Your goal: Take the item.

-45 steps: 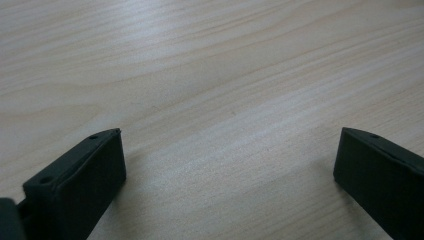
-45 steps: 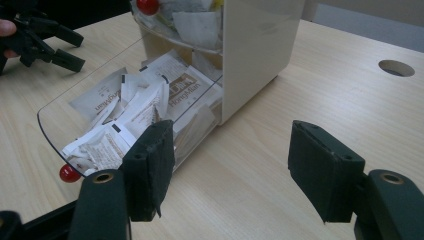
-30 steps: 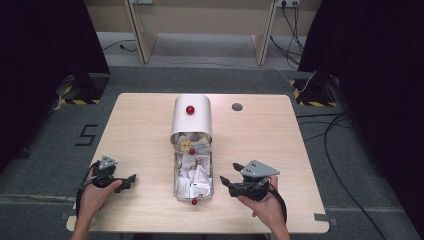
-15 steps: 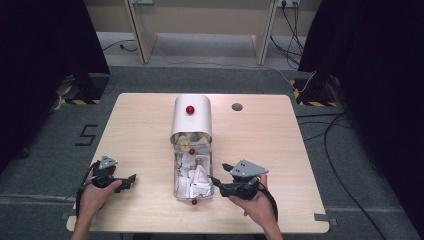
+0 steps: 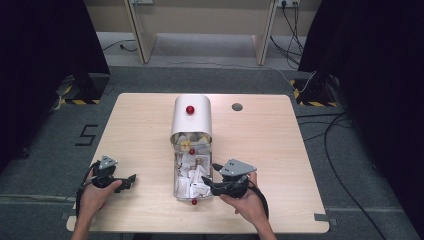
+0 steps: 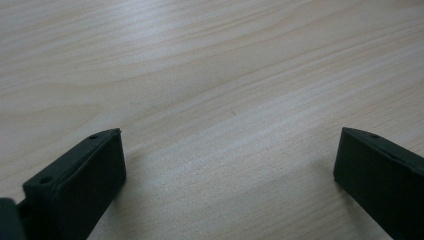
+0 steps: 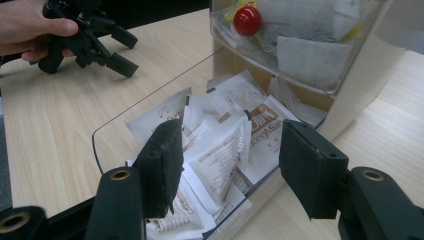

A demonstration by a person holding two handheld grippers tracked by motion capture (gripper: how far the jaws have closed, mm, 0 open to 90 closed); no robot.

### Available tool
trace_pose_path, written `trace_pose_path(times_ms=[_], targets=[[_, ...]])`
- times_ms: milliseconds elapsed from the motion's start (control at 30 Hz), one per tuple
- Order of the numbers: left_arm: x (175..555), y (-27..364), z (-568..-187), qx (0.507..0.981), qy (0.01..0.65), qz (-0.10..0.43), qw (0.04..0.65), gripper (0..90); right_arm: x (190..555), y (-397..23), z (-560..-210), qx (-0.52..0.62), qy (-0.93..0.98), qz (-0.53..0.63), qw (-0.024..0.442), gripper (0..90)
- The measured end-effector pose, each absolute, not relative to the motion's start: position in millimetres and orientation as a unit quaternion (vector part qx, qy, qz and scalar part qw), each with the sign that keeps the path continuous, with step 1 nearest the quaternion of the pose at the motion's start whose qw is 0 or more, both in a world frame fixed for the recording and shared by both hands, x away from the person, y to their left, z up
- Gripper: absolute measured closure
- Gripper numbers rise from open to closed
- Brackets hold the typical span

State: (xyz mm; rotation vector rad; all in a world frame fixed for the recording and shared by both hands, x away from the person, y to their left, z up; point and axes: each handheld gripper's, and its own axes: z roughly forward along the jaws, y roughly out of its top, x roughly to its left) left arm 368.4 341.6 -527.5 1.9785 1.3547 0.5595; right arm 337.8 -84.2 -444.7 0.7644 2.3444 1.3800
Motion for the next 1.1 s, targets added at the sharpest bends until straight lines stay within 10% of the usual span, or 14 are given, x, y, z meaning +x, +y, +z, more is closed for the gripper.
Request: trace_pose_path(times_ms=[1100], targets=[[368.4, 341.6, -527.5, 0.758, 0.519, 0.214, 0.333, 0.0, 352.0, -62.0, -461.6, 0.258, 0.834, 0.462, 0.154, 56.7]])
